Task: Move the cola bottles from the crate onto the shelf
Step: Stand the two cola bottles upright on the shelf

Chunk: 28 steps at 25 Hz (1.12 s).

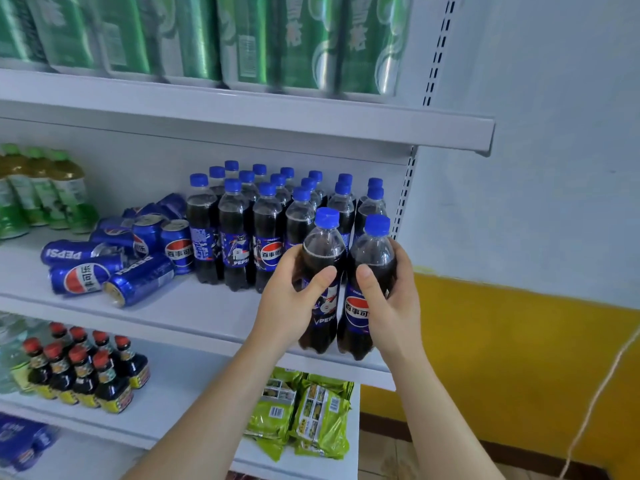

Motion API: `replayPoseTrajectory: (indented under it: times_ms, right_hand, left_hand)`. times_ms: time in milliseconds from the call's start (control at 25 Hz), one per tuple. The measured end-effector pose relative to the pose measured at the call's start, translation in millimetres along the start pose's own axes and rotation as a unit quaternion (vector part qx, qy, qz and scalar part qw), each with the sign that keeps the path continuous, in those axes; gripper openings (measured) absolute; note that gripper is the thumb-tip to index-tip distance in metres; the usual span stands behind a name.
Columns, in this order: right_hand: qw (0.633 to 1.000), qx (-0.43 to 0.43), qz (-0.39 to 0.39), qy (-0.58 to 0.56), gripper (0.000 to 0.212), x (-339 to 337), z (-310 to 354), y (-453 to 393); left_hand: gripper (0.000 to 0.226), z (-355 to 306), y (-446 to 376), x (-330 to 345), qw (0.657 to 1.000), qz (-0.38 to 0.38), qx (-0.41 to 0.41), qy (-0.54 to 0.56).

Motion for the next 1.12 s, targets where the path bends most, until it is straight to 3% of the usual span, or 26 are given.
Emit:
replayPoseTrajectory:
  times_ms: [640,800,960,1120]
  right_hand:
    - [0.996,0.059,-0.022,0.063,0.067,6.3,-34.9,-15.7]
    - [0.985,0.087,-0.003,0.148,0.072,11.9,-45.9,-0.7]
    - [0.952,0.155,0.015,0.264,0.094,12.2,-66.7,24.2]
    - [0.943,0.173,0.023,0.284,0.101,13.9,-74.7,23.5]
  left_hand:
    - [0.060,35.4,-35.3,4.1,0.990,0.123,0.035,-0.052]
    - [0.059,60.1,-23.9,1.7,0.982,0.118,0.017,-0.144]
    - [0.067,78.1,-8.2,10.5,0.943,0.131,-0.030,-0.303]
    - [0.064,83.6,-13.3,11.5,0.938,0.119,-0.046,-0.324]
Point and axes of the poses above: each hand's wrist, its own y-axis away from the middle knuckle, its own x-axis out of the palm, z = x × y, the point moved 8 cm from there along -y, towards the middle knuckle, and after that the axes turned 15 degrees about z, right-handed, at the moved point
